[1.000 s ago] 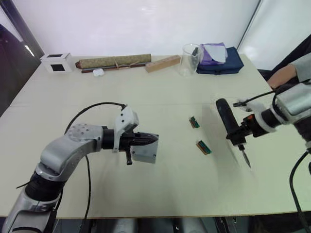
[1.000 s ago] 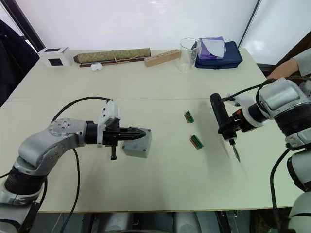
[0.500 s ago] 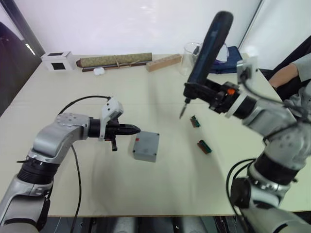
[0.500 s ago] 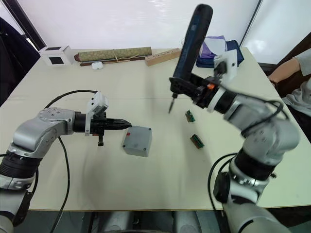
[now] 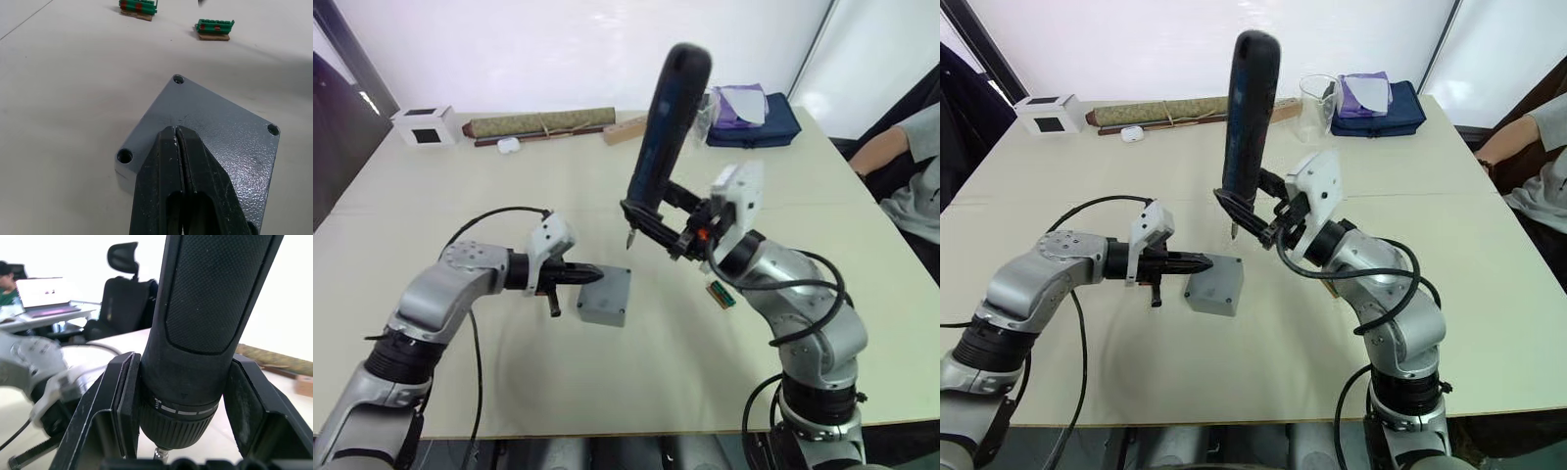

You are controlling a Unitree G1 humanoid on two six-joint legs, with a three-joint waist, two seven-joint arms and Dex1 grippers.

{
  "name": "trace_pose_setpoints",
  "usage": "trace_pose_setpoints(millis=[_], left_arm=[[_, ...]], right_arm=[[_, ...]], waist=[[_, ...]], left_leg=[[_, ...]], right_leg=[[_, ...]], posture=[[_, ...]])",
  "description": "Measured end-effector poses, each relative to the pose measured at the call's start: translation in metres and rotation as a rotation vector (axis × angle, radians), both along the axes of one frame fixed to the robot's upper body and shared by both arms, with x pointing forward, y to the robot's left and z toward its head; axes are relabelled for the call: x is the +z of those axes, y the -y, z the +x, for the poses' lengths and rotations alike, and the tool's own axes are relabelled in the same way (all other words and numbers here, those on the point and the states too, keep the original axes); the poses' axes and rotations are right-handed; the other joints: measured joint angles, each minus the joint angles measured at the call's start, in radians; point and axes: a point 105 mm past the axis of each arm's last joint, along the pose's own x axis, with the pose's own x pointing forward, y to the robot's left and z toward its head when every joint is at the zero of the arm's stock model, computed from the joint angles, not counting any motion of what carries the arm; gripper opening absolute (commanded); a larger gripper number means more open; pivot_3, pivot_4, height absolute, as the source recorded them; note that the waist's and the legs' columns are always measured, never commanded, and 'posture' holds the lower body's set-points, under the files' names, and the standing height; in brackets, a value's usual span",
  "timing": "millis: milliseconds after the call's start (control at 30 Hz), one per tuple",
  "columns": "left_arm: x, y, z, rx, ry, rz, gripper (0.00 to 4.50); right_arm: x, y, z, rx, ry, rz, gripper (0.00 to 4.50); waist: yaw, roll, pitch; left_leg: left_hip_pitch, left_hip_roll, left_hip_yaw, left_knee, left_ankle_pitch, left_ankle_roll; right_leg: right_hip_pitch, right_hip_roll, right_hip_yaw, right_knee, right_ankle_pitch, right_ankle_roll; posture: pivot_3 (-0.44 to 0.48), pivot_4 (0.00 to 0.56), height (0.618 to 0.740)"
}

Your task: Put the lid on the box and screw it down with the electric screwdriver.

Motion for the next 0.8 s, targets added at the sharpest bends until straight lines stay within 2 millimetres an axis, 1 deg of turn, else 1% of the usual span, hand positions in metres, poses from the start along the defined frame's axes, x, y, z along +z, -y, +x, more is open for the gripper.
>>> trace_pose_setpoints(millis=[133,300,533,800], left_arm=[[-0.003,0.005,0.003,-0.023,0.065,0.029,0.0],[-0.004,0.007,0.004,-0.026,0.061,0.017,0.0],[-0.004,0.007,0.003,-0.027,0.061,0.019,0.0],[-0.005,0.007,0.002,-0.033,0.054,0.03,0.0]], right_arm=[[-0.03,-0.005,0.003,0.005,-0.045,-0.089,2.09],[-0.029,-0.004,0.004,-0.003,-0.004,-0.099,2.09],[-0.034,-0.008,0.007,-0.009,0.018,-0.116,2.09],[-0.036,-0.006,0.011,-0.018,0.051,-0.127,2.09]], waist=[[0.003,0.0,0.0],[0.002,0.0,0.0],[0.002,0.0,0.0],[0.001,0.0,-0.001]], left_leg=[[0.007,0.0,0.0,0.0,0.0,0.0],[0.009,0.0,0.0,0.0,0.0,0.0],[0.01,0.0,-0.001,0.0,0.0,0.0],[0.012,0.0,-0.001,0.0,0.0,0.0]], right_leg=[[0.007,0.0,0.0,-0.001,0.0,0.0],[0.01,0.0,0.0,-0.001,0.0,0.0],[0.011,0.0,0.0,-0.001,0.0,0.0],[0.013,0.0,0.0,-0.001,0.0,0.0]], posture=[[0.0,0.15,0.74],[0.0,0.15,0.74],[0.0,0.15,0.74],[0.0,0.15,0.74]])
